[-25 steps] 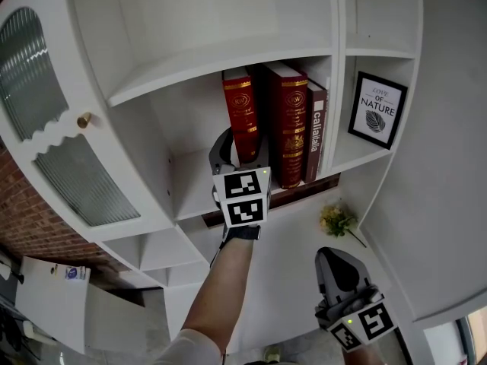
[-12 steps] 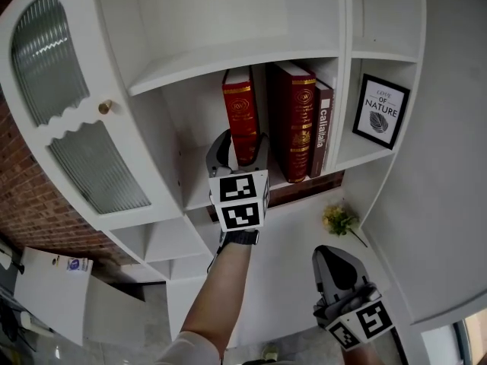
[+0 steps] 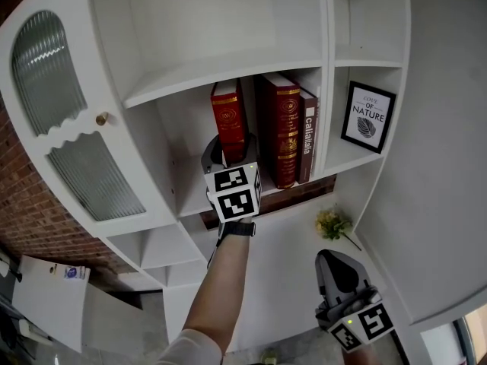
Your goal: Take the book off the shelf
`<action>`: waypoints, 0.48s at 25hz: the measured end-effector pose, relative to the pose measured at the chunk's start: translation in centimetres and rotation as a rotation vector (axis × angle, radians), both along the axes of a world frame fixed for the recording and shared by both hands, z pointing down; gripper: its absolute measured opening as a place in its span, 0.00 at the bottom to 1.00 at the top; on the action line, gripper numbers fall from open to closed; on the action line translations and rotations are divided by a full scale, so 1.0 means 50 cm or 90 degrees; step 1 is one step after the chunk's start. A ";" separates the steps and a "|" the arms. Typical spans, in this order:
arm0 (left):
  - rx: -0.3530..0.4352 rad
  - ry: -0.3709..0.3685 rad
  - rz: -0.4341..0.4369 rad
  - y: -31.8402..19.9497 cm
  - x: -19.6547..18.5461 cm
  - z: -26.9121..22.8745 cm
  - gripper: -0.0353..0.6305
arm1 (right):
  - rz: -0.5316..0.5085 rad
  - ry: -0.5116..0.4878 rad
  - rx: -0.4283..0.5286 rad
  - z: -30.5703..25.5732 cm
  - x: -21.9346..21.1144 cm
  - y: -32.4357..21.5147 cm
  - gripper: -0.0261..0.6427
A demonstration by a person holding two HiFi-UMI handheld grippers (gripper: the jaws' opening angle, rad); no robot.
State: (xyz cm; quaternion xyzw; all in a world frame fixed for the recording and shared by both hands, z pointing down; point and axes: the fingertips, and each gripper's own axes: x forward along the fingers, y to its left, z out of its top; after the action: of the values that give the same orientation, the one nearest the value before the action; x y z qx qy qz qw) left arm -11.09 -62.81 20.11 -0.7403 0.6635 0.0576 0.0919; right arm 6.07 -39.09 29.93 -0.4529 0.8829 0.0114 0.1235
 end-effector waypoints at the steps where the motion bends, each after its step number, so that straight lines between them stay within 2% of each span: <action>1: 0.001 0.001 0.003 0.001 0.000 0.000 0.47 | 0.000 0.000 0.000 0.001 0.001 0.000 0.06; 12: 0.033 -0.013 0.024 0.111 -0.017 -0.002 0.46 | -0.033 -0.005 -0.004 0.001 -0.029 0.014 0.06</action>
State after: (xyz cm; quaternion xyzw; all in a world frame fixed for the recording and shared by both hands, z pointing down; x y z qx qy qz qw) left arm -11.93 -57.27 20.01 -0.7505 0.6469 0.0689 0.1166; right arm 4.60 -38.38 29.98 -0.4304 0.8938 0.0035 0.1261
